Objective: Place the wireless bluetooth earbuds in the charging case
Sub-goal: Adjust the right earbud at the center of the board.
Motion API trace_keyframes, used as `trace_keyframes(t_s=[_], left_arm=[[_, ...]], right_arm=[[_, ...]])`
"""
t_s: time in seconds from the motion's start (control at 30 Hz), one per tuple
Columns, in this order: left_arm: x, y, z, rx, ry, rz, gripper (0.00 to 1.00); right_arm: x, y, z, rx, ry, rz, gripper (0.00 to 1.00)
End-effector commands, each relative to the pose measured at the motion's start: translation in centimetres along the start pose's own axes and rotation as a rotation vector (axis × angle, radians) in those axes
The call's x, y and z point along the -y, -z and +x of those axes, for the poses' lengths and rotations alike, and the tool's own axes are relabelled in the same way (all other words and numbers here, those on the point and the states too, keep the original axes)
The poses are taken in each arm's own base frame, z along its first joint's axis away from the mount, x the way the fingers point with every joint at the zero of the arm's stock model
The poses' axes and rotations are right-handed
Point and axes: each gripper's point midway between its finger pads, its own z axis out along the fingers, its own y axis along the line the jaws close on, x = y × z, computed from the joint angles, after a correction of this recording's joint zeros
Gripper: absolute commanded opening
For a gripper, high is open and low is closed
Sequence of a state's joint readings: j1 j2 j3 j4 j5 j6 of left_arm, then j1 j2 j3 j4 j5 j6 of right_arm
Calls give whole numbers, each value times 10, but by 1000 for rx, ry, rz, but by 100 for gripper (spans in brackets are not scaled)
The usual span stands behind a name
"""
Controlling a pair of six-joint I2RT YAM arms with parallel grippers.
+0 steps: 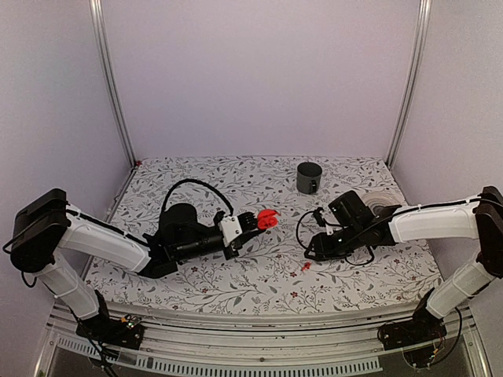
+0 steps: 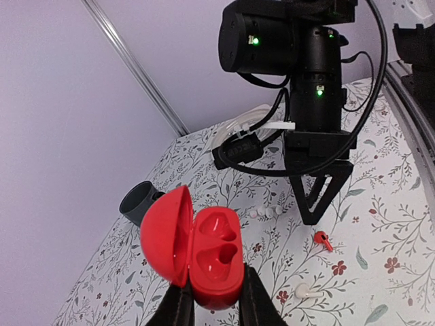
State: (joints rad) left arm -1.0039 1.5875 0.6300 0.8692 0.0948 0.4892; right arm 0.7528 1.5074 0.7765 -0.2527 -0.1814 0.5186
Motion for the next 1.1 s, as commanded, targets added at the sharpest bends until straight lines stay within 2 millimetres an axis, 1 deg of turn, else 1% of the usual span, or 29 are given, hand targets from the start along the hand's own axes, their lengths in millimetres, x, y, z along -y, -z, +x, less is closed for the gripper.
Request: trace_keyframes(t_s=[0.0, 0.1, 0.27, 0.37, 0.47, 0.63, 0.77, 1.07], left_arm=[[-1, 0, -12, 25, 8, -7, 0], [-1, -1, -13, 28, 12, -6, 0], [-2, -2, -14, 27, 14, -9, 0], [-2, -2, -14, 26, 17, -9, 0], [-2, -2, -14, 26, 21, -9, 0], [-4, -2, -15, 25, 21, -14, 0], [-4, -1, -14, 21, 23, -17, 0], [-4, -3, -13, 19, 28, -18, 0]], right_arm=[[0, 2, -7, 60, 93, -46, 44], [-6, -2, -10, 84, 151, -90, 47], [-11, -11, -9, 109, 213, -135, 51], [-12, -16, -10, 131, 219, -157, 55], [-11, -29, -6, 100, 218, -166, 56], [-9, -39, -1, 79, 204, -174, 56], [-5, -35, 8, 60, 184, -172, 57], [-12, -13, 20, 56, 138, -212, 57]])
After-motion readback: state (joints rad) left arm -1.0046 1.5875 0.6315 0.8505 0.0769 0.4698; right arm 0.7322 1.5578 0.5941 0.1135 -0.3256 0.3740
